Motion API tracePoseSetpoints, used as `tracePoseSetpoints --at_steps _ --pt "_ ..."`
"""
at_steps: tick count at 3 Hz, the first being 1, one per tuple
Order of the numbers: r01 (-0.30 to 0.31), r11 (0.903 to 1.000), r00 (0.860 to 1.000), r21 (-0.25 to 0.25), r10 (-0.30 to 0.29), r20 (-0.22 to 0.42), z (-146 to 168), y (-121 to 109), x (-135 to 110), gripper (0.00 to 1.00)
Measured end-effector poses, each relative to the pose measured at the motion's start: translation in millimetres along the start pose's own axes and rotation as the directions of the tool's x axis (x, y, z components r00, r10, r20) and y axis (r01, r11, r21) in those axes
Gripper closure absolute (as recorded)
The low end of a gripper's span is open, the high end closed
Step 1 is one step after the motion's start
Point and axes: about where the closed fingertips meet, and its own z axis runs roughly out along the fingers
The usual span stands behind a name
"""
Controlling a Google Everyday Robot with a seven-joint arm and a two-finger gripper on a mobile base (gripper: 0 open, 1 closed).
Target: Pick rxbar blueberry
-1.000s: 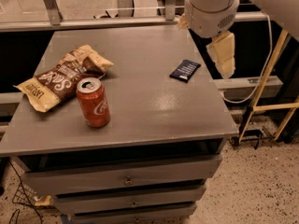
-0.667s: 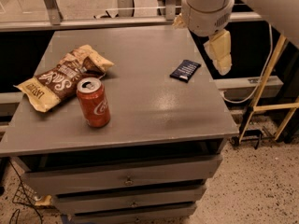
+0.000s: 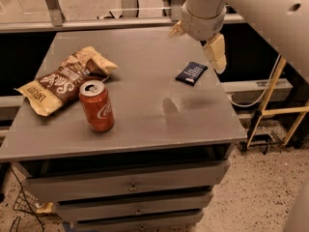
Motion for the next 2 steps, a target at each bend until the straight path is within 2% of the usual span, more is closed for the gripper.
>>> tracePoseSetpoints --at_steps 1,2 --pt "0.056 0.9984 0.997 -0.007 -0.056 0.057 30.8 -12.9 1.7 0.0" --pt "0.075 0.9971 0.992 -0.005 -0.074 0.102 52.6 -18.9 2.8 0.0"
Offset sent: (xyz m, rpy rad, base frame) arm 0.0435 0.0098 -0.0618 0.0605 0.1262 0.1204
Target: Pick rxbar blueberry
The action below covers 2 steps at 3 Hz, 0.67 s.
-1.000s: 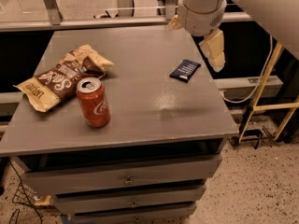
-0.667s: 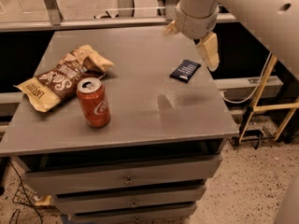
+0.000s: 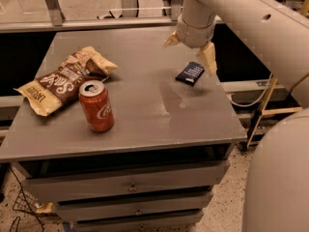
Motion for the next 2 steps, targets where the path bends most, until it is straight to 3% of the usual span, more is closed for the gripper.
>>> tracePoseSetpoints --at_steps 2 --pt "-0.018 0.9994 1.0 -0.031 0.018 0.022 44.5 4.3 30.0 0.02"
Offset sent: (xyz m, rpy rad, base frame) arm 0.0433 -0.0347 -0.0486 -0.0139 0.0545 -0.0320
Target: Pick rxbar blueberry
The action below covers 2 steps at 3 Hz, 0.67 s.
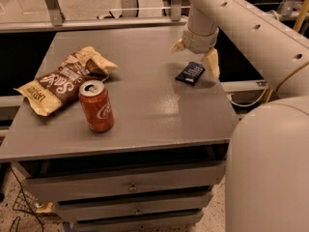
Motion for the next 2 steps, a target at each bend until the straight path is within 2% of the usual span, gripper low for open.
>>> tracePoseSetpoints --at_steps 2 --pt "-0.006 0.9999 1.0 -0.013 0.006 0.001 15.7 -4.3 11.2 0.49"
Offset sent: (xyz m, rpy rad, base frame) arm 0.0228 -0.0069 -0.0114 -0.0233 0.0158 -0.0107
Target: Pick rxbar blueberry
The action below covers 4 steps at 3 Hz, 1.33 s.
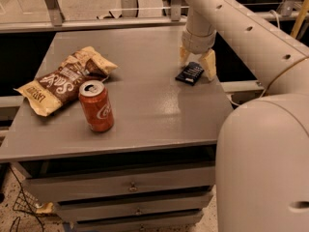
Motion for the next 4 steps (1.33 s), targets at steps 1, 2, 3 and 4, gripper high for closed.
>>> tracePoseSetpoints --at_steps 1,2,3,4 --pt "0.0 1.0 1.0 0.0 0.0 0.0 -8.0 -1.4 1.4 0.79" --pt "0.0 1.0 1.0 0.0 0.0 0.0 -9.5 -1.6 1.6 0.99" --pt "0.031 0.9976 0.998 0.062 -0.028 -0.048 -41.2 -13.0 1.5 1.0" --pt "0.072 0.9892 0.992 0.128 -0.057 -0.112 -77.9 -22.1 -0.4 1.0"
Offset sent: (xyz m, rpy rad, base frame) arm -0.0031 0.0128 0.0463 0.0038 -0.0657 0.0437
